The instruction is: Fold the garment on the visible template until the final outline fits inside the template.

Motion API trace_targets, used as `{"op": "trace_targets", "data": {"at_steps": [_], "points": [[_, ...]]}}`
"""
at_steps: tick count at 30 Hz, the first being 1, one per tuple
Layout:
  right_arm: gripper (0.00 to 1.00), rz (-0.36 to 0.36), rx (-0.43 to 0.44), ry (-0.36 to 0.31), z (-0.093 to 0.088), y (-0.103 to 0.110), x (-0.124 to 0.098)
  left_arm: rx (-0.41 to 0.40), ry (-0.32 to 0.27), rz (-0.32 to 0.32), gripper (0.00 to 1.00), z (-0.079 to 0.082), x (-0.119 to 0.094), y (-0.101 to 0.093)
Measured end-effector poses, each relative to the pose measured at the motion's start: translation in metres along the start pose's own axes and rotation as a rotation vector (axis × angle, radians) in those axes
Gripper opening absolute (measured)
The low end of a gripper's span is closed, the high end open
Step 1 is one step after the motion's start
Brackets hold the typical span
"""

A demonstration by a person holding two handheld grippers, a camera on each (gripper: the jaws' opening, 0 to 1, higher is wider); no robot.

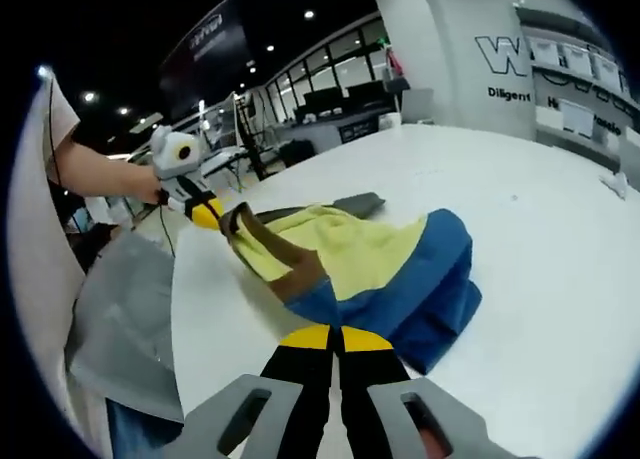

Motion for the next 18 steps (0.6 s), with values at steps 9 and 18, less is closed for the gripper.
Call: {"op": "trace_targets", "data": {"at_steps": [9,18], "points": [[0.0,0.152,-0.03,0.063,-0.016,0.049,-0.026,-0.029,-0.005,-0.053,0.03,-0.019,-0.03,-0.036],[0.0,0.308,-0.013,0.099,-0.02,0.078,-0.043,-0.034,0.001,-0.12,0.03,-0.021,-0.048,-0.054]]}}
Point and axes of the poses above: the point that each gripper's makers call its tool centre point, and the gripper's own axes: x roughly forward along the fingers, y roughly to its left, z roughly out of its top, the point moved 8 cm from there along -x, roughly backward along the fingers, and after that the axes turned 2 degrees about -z, right-handed, at the moved point
